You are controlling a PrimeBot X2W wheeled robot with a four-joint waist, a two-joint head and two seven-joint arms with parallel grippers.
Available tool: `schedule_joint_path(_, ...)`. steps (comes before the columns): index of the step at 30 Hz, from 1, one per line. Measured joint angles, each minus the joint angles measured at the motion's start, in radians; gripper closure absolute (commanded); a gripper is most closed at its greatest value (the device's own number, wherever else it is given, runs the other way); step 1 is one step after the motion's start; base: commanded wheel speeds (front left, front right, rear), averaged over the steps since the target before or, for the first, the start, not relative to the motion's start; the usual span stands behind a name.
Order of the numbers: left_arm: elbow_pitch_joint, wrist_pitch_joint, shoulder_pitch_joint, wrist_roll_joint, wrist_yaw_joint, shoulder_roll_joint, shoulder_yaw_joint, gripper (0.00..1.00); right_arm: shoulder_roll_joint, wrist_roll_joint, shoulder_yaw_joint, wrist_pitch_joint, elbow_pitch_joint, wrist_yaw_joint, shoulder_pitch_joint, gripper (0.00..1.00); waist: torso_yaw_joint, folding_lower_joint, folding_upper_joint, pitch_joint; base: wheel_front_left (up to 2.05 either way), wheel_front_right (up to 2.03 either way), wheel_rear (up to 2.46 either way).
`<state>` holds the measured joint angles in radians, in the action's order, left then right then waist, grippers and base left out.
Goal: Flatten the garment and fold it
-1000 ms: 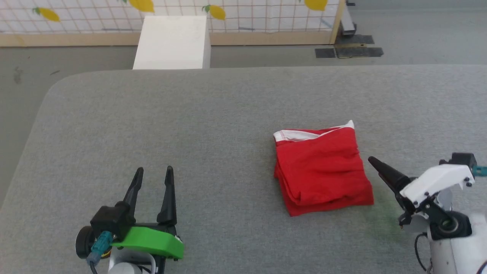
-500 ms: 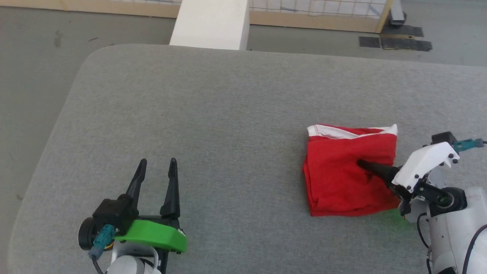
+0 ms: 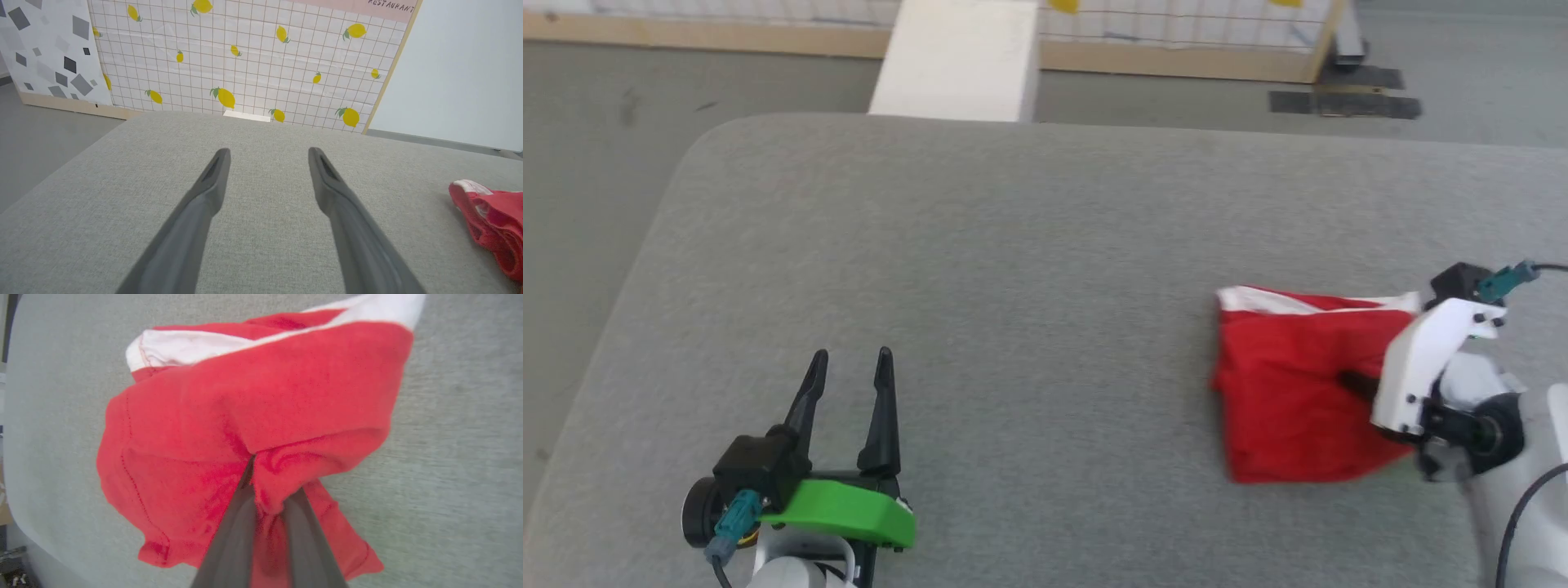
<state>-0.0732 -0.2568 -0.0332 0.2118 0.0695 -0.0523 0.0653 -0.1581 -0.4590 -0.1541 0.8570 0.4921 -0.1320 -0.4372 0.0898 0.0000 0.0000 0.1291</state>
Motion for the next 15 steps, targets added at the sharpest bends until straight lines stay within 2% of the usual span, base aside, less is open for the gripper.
schedule_joint_path(2, 0.001, 0.0, 0.003, -0.001, 0.001, 0.0, -0.004, 0.0, -0.056, 0.084, 0.05, -0.018, -0.037, 0.0, 0.015, 1.0, -0.026, 0.0, 0.0, -0.003, 0.0, 0.0, 0.0)
schedule_joint_path(5, 0.002, 0.0, 0.003, -0.005, 0.009, 0.0, -0.004, 0.0, -0.105, 0.154, 0.072, -0.032, -0.063, 0.0, 0.018, 1.0, -0.069, 0.0, 0.0, -0.004, 0.0, 0.0, 0.0)
schedule_joint_path(10, 0.007, 0.0, -0.008, -0.011, 0.015, 0.0, 0.008, 0.0, -0.16, 0.254, 0.077, -0.065, -0.083, 0.0, 0.023, 1.0, -0.147, 0.0, 0.0, 0.002, 0.0, 0.0, 0.0)
schedule_joint_path(15, 0.017, 0.0, -0.052, -0.047, 0.024, 0.0, 0.005, 0.0, -0.192, 0.332, 0.052, -0.159, -0.051, 0.0, 0.007, 1.0, -0.229, 0.0, 0.0, 0.027, 0.0, 0.0, 0.0)
